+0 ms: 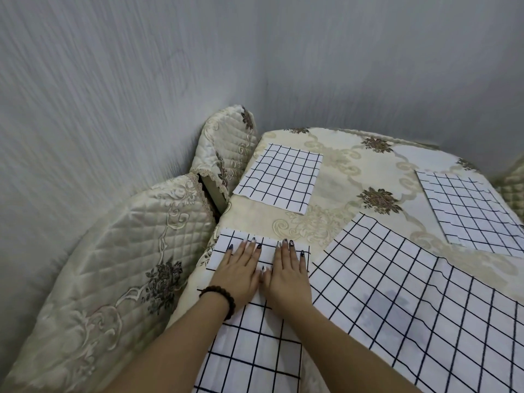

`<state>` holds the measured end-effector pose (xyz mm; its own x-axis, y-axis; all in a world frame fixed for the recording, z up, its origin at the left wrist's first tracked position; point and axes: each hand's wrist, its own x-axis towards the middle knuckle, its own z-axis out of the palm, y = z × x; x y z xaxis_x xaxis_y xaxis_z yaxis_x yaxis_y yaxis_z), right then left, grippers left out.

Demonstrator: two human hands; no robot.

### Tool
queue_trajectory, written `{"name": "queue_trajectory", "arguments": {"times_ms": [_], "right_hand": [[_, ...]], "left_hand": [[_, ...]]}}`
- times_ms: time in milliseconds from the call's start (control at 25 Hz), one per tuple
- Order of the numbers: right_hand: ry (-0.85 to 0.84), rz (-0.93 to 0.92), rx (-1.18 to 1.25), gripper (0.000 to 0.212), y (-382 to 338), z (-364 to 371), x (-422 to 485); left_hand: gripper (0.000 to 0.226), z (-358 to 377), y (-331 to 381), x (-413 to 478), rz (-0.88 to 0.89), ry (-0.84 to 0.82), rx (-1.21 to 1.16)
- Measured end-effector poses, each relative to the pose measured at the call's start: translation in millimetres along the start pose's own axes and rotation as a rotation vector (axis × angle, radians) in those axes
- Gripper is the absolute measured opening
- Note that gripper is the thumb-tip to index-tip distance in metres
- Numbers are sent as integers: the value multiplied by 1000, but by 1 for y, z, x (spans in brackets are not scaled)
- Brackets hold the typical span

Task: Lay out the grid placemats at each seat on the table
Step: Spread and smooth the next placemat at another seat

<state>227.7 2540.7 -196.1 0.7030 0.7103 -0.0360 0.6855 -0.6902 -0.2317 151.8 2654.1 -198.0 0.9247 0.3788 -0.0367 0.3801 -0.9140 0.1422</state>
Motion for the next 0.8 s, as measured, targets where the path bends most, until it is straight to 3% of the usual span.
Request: {"name": "queue_trajectory", "arguments": {"times_ms": [120, 200, 560, 800], "right_hand": [[-55, 39, 4, 92, 2, 5, 14], [-80, 49, -7, 83, 6, 6, 15], [-126, 169, -11, 77, 39, -13, 2], [16, -6, 81, 77, -11, -16, -86]], "left_hand": [[92, 7, -4, 9, -9, -22, 9], [97, 11, -11, 8, -12, -17, 23], [66, -5, -47, -1, -287, -119, 56], [65, -26, -22, -99, -310, 64, -108]]}}
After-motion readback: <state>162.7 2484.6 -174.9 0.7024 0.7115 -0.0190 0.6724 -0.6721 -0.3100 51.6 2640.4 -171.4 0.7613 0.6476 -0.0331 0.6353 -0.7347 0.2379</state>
